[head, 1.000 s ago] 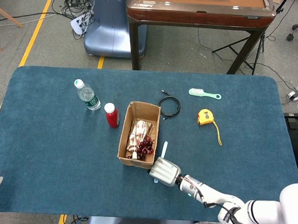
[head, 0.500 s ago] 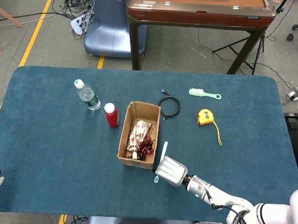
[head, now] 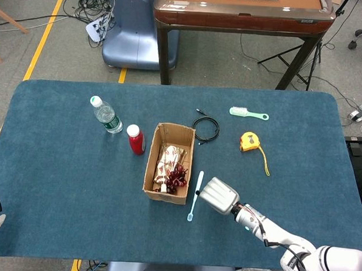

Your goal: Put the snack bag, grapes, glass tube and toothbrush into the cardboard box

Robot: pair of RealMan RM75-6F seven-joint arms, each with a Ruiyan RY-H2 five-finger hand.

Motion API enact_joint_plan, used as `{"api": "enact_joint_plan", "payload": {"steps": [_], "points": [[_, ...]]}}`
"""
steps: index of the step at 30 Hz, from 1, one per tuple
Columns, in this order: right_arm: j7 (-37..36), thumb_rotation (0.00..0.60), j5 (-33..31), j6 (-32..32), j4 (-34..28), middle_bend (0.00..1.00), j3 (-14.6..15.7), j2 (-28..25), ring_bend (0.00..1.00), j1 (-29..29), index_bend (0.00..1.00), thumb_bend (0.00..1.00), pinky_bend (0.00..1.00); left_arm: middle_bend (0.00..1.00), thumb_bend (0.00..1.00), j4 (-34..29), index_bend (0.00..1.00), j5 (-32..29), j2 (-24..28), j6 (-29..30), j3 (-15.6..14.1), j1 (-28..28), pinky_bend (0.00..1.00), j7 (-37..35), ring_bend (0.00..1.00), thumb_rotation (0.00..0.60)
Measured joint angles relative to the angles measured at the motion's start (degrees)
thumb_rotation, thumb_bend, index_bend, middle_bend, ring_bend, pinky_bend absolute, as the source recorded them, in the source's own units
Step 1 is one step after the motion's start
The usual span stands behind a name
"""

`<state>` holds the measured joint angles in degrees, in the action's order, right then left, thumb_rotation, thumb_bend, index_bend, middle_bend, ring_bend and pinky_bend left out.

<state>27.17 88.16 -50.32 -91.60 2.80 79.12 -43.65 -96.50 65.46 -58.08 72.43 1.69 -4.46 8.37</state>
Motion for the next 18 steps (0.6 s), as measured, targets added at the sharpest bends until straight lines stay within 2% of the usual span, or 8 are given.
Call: {"api": "enact_joint_plan", "payload": {"steps": [5, 13, 15, 18], "points": [[1.4, 0.6, -3.2, 1.9, -0.3, 1.0, -0.8, -0.6, 1.0, -0.3, 0.42, 0.46, 1.0, 0.46, 0.28, 0.0, 0.56, 0.1, 0.0, 0.0, 0.0, 0.0, 0.65, -0.1, 0.37, 0.6], [4.2, 0.6, -9.1, 4.6, -0.5, 1.0, -2.2, -0.9, 1.0, -0.9, 0.37, 0.91, 1.0, 0.46, 0.28, 0.0, 0.56, 0.1, 0.1, -0.1, -0.1, 0.0, 0.65, -0.2, 0.37, 0.6], [4.8, 0.6, -10.3, 5.0, -0.4, 1.0, -2.5, -0.8, 1.0, -1.0, 0.35, 0.98, 1.0, 0.46, 0.28, 0.0, 0.56, 0.1, 0.1, -0.1, -0.1, -0.1, 0.65, -0.2, 0.37, 0.6], [5.4, 0.6, -11.4, 5.3, -0.1, 1.0, -2.8, -0.7, 1.0, -1.2, 0.32, 1.0, 1.0, 0.46, 0.28, 0.0, 0.56, 0.1, 0.1, -0.2, -0.1, -0.1, 0.65, -0.2, 0.37, 0.6]]}}
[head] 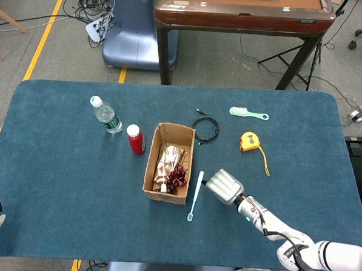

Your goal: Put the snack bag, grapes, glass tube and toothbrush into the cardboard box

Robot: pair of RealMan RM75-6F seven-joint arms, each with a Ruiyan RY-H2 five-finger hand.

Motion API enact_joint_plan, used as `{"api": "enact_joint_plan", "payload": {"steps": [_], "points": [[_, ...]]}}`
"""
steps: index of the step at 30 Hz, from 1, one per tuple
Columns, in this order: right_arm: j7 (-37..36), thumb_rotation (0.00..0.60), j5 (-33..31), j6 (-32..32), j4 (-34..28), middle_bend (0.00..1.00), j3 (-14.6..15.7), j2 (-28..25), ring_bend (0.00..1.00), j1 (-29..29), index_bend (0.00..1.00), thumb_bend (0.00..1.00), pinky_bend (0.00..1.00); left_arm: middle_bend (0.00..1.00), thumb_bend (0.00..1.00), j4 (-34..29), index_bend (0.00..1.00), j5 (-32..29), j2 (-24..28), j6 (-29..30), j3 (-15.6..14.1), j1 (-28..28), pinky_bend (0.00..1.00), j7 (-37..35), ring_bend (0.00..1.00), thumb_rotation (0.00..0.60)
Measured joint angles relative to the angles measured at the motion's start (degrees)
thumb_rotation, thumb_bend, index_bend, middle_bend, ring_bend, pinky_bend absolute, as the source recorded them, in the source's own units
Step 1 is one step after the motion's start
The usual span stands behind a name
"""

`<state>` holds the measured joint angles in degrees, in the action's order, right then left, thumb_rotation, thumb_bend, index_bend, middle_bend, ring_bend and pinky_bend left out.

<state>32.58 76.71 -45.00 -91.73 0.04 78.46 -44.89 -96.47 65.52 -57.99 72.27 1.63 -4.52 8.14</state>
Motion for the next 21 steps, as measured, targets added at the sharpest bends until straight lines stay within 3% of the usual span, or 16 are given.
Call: {"api": "enact_joint_plan", "payload": {"steps": [10, 21], "points": [[1.5, 0.6, -3.1, 1.7, 1.7, 1.0, 0.0, 1.4, 1.0, -1.0, 0.21, 1.0, 1.0, 0.46, 0.28, 0.0, 0.56, 0.0, 0.1, 0.0, 0.0, 0.0, 0.65, -0.2, 0.37, 0.6], [1.5, 0.6, -5.2, 3.2, 3.8, 1.0, 0.1, 3.2, 1.0, -2.2, 0.19, 1.0, 1.0, 0.46, 0.28, 0.0, 0.56, 0.0, 0.1, -0.1, 0.0, 0.0, 0.65, -0.4, 0.37, 0.6]]}}
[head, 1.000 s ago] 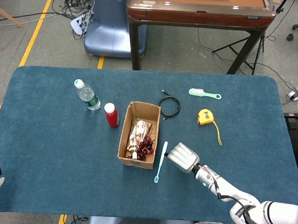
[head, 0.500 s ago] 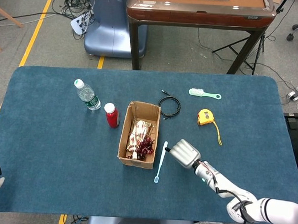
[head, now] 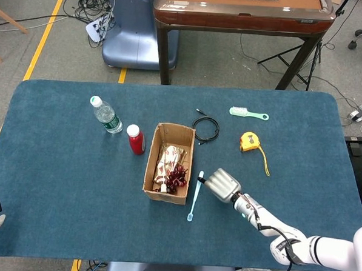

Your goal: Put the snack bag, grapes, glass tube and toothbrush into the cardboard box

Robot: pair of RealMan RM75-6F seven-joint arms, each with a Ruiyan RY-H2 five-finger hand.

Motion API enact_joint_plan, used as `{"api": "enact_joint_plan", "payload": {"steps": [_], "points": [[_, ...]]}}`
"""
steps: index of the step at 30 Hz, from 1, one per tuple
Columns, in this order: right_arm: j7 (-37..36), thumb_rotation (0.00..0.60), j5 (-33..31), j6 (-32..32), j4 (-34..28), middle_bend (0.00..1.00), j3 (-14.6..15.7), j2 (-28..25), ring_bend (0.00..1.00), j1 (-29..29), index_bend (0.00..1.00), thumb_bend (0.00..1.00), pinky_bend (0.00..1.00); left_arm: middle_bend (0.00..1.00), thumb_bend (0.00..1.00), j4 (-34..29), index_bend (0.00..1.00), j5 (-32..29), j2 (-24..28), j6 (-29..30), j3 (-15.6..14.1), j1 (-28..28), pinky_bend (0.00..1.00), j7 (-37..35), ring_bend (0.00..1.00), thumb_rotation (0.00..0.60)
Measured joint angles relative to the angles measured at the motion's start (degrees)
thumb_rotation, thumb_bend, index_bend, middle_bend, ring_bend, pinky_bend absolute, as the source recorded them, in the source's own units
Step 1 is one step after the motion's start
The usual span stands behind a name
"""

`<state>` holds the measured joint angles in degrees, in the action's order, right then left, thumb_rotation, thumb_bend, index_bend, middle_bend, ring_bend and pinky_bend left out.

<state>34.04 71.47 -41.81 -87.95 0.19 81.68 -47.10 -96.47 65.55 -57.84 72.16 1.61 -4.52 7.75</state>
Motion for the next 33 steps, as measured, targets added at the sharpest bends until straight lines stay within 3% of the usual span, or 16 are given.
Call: {"api": "enact_joint_plan", "payload": {"steps": [21, 33], "points": [[-2.2, 0.6, -0.7, 1.3, 2.7, 1.0, 0.6, 2.2, 1.0, -1.4, 0.18, 1.0, 1.0, 0.46, 0.28, -0.2, 0.56, 0.0, 0.1, 0.1, 0.0, 0.0, 0.65, 0.0, 0.37, 0.6], [-2.6, 0.6, -1.0, 0.9, 1.3, 1.0, 1.6, 0.6, 1.0, -1.1, 0.18, 1.0, 1.0, 0.46, 0.28, -0.2, 0.56, 0.0, 0.1, 0.1, 0.0, 0.0, 0.65, 0.1, 0.37, 0.6]]}}
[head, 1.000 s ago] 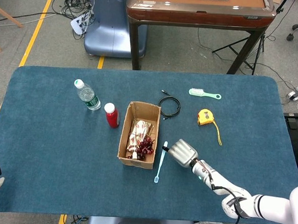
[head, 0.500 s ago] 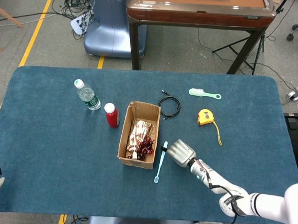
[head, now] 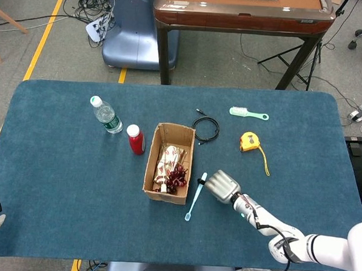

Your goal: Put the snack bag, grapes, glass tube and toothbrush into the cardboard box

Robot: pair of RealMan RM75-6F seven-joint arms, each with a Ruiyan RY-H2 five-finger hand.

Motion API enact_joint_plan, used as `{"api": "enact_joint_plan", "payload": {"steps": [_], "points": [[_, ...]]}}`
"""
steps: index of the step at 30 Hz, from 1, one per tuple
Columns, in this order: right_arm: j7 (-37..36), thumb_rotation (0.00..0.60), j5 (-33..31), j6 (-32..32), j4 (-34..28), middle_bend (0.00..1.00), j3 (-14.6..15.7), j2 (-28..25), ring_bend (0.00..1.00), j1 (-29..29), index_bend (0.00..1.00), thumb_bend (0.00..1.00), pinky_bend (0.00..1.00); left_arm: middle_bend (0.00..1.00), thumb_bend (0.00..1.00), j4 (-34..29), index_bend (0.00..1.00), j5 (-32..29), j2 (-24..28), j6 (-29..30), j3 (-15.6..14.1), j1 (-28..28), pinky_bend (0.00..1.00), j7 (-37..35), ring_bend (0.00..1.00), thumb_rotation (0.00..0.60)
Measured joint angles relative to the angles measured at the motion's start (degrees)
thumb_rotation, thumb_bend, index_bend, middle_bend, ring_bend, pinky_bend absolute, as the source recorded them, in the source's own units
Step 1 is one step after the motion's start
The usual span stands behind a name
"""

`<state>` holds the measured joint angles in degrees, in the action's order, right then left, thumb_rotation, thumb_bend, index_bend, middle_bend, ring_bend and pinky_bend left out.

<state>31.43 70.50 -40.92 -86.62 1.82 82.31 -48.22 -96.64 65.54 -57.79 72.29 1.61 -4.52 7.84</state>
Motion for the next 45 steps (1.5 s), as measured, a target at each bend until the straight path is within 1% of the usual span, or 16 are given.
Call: {"api": "enact_joint_plan", "payload": {"steps": [6, 17, 21, 25, 26, 31, 32, 33, 36, 38, 40, 45], "points": [[0.4, 0.6, 0.0, -1.3, -1.7, 1.0, 1.1, -1.8, 1.0, 1.0, 0.19, 1.0, 1.0, 0.46, 0.28, 0.0, 0.56, -0.1, -0.2, -0.1, 0.0, -0.1, 0.65, 0.4, 0.37, 0.6], [-0.7, 0.6, 0.9, -2.0, -2.4, 1.0, 2.6, -3.7, 1.0, 2.5, 0.29, 1.0, 1.0, 0.46, 0.28, 0.1, 0.56, -0.3, -0.2, -0.3, 0.0, -0.2, 0.65, 0.5, 0.37, 0.6], [-1.4, 0.6, 2.5, -3.1, -3.4, 1.0, 3.0, -4.5, 1.0, 3.1, 0.34, 1.0, 1.0, 0.46, 0.28, 0.1, 0.56, -0.3, -0.3, -0.3, 0.0, -0.2, 0.65, 0.5, 0.37, 0.6], [-3.0, 0.6, 4.9, -5.2, -4.2, 1.0, 3.0, -5.1, 1.0, 4.0, 0.42, 0.99, 1.0, 0.46, 0.28, 0.1, 0.56, -0.3, -0.3, -0.2, 0.0, -0.2, 0.65, 0.6, 0.37, 0.6], [-3.5, 0.6, 5.5, -5.9, -4.2, 1.0, 3.0, -5.1, 1.0, 4.3, 0.44, 0.94, 1.0, 0.46, 0.28, 0.2, 0.56, -0.3, -0.3, -0.3, 0.0, -0.2, 0.65, 0.6, 0.37, 0.6], [-6.5, 0.6, 9.7, -11.0, -2.7, 1.0, 2.5, -3.9, 1.0, 6.2, 0.46, 0.39, 1.0, 0.46, 0.28, 0.2, 0.56, -0.5, -0.3, -0.3, 0.0, -0.2, 0.65, 0.5, 0.37, 0.6], [-7.1, 0.6, 10.5, -11.9, -2.1, 1.0, 2.4, -3.4, 1.0, 6.6, 0.47, 0.33, 1.0, 0.46, 0.28, 0.2, 0.56, -0.5, -0.3, -0.3, 0.1, -0.2, 0.65, 0.5, 0.37, 0.6], [-7.8, 0.6, 11.4, -13.0, -1.2, 1.0, 2.3, -2.6, 1.0, 7.2, 0.47, 0.25, 1.0, 0.46, 0.28, 0.2, 0.56, -0.5, -0.3, -0.3, 0.1, -0.2, 0.65, 0.4, 0.37, 0.6], [-9.1, 0.6, 13.3, -15.3, 1.1, 1.0, 2.1, -0.6, 1.0, 8.3, 0.47, 0.1, 1.0, 0.46, 0.28, 0.2, 0.56, -0.5, -0.3, -0.3, 0.1, -0.2, 0.65, 0.4, 0.37, 0.6], [-9.7, 0.6, 14.0, -16.1, 2.3, 1.0, 2.0, 0.5, 1.0, 8.9, 0.48, 0.05, 1.0, 0.46, 0.28, 0.1, 0.56, -0.5, -0.3, -0.2, 0.1, -0.2, 0.65, 0.3, 0.37, 0.6], [-10.1, 0.6, 14.5, -16.4, 3.2, 1.0, 1.9, 1.6, 1.0, 9.4, 0.48, 0.03, 1.0, 0.46, 0.28, 0.1, 0.56, -0.4, -0.2, -0.2, 0.1, -0.2, 0.65, 0.3, 0.37, 0.6], [-10.9, 0.6, 15.0, -15.7, 4.1, 1.0, 1.7, 2.7, 1.0, 9.7, 0.49, 0.03, 1.0, 0.46, 0.28, 0.0, 0.56, -0.4, -0.2, -0.2, 0.0, -0.2, 0.65, 0.3, 0.37, 0.6]]}}
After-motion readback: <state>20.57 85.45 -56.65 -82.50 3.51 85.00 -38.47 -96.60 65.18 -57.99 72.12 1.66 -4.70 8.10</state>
